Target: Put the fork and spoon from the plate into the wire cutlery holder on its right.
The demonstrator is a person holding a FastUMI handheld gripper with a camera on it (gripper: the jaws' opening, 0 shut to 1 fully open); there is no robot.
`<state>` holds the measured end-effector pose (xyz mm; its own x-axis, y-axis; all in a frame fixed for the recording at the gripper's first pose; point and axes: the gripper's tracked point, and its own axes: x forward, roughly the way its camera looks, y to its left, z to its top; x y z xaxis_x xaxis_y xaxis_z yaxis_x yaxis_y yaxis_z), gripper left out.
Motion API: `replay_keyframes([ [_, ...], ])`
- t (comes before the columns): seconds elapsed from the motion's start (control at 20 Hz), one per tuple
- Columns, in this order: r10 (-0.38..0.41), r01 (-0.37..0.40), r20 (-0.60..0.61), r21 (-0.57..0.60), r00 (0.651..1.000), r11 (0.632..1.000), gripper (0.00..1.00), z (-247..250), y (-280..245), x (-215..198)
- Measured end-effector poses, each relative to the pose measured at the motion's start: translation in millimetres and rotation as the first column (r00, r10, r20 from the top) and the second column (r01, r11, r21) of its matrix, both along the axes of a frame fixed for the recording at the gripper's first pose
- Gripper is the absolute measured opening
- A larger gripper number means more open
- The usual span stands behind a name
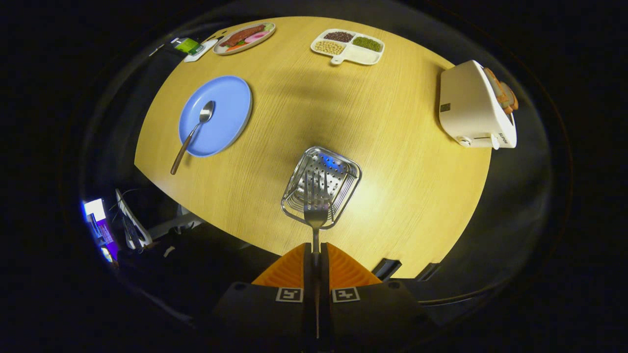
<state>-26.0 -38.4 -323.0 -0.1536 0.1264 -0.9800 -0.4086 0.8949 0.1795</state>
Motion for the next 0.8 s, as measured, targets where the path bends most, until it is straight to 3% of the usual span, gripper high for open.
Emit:
replay_keyframes([
  [0.45,0.059,-0.085,-0.19,-0.131,0.98,0.988,0.1,-36,5,17],
  [0.8,0.078,-0.093,-0.134,-0.11,0.988,0.99,0.15,-41,9,29],
])
